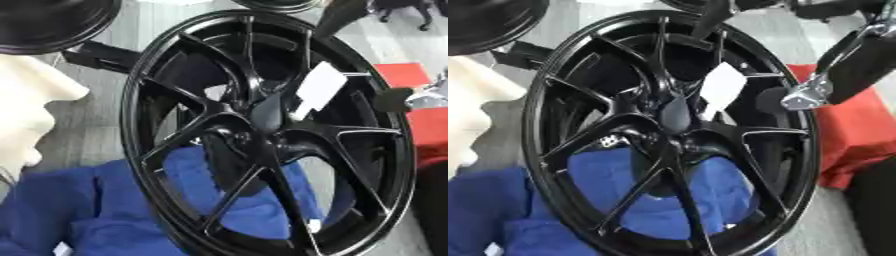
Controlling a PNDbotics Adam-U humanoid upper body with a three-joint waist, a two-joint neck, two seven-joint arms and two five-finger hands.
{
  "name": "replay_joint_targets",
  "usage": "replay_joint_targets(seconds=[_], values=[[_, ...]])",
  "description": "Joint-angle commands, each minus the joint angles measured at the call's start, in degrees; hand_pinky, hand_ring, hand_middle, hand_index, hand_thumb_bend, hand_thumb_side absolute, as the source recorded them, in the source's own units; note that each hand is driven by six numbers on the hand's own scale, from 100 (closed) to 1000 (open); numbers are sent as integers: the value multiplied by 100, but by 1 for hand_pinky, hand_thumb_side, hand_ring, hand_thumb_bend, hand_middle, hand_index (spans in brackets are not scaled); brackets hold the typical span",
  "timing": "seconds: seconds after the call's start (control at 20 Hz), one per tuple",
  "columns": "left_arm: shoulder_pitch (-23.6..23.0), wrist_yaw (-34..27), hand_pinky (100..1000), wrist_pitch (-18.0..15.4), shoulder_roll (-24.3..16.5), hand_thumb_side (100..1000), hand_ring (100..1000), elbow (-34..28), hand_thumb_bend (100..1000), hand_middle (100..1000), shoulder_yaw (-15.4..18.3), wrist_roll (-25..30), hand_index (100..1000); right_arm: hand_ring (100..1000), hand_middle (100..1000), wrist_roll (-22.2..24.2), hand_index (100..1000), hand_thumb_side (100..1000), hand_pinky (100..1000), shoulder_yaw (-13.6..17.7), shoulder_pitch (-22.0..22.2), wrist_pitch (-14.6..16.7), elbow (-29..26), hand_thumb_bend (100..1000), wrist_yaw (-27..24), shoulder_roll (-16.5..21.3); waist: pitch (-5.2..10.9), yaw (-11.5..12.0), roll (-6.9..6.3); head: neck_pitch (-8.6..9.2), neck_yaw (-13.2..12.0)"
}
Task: Pull the pin out of the wheel hub.
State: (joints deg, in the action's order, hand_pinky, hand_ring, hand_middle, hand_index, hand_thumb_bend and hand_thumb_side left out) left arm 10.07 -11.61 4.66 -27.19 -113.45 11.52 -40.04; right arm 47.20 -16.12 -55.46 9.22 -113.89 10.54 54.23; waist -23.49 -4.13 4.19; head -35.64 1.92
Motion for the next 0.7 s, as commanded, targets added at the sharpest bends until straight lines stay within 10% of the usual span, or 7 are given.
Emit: replay_joint_targets(seconds=[0.05,0.7], values=[[48,-27,776,-9,-67,594,769,-114,545,702,10,22,746,894,815,4,892,100,879,-31,-103,-57,-70,434,95,100,88,18,-20,8,28],[107,-29,776,-18,-68,594,769,-114,541,702,-3,37,746,898,829,43,900,100,879,-328,-181,-290,2,442,350,-71,16,89,-29,29,66]])
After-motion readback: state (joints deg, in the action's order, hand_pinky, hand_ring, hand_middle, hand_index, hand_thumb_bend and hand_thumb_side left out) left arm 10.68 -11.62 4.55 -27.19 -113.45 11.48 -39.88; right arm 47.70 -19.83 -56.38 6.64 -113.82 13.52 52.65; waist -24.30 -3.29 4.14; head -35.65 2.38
